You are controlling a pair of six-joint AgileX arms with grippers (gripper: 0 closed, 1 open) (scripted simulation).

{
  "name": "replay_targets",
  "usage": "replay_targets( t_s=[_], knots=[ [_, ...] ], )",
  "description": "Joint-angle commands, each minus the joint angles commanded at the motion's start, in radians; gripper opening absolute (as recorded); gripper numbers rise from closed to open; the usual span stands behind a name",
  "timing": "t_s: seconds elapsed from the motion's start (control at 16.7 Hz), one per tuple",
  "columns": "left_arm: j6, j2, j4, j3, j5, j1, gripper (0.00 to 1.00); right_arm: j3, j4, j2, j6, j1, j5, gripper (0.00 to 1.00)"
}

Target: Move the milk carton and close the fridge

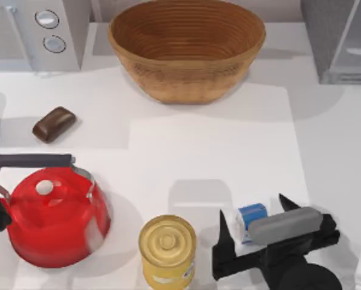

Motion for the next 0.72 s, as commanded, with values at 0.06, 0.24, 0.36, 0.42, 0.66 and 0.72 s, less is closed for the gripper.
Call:
replay_targets(
  t_s=[0.06,0.24,0.36,0.42,0.66,0.72],
  knots=[
    [0.000,0.000,0.000,0.000,0.000,0.000,1.00,0.000,0.000,0.000,0.000,0.000,0.000,0.85],
    [0.000,0.000,0.000,0.000,0.000,0.000,1.00,0.000,0.000,0.000,0.000,0.000,0.000,0.62],
    [0.000,0.000,0.000,0.000,0.000,0.000,1.00,0.000,0.000,0.000,0.000,0.000,0.000,0.47],
    [0.000,0.000,0.000,0.000,0.000,0.000,1.00,0.000,0.000,0.000,0.000,0.000,0.000,0.40],
    [0.000,0.000,0.000,0.000,0.000,0.000,1.00,0.000,0.000,0.000,0.000,0.000,0.000,0.10],
    [0.000,0.000,0.000,0.000,0.000,0.000,1.00,0.000,0.000,0.000,0.000,0.000,0.000,0.02]
  ],
)
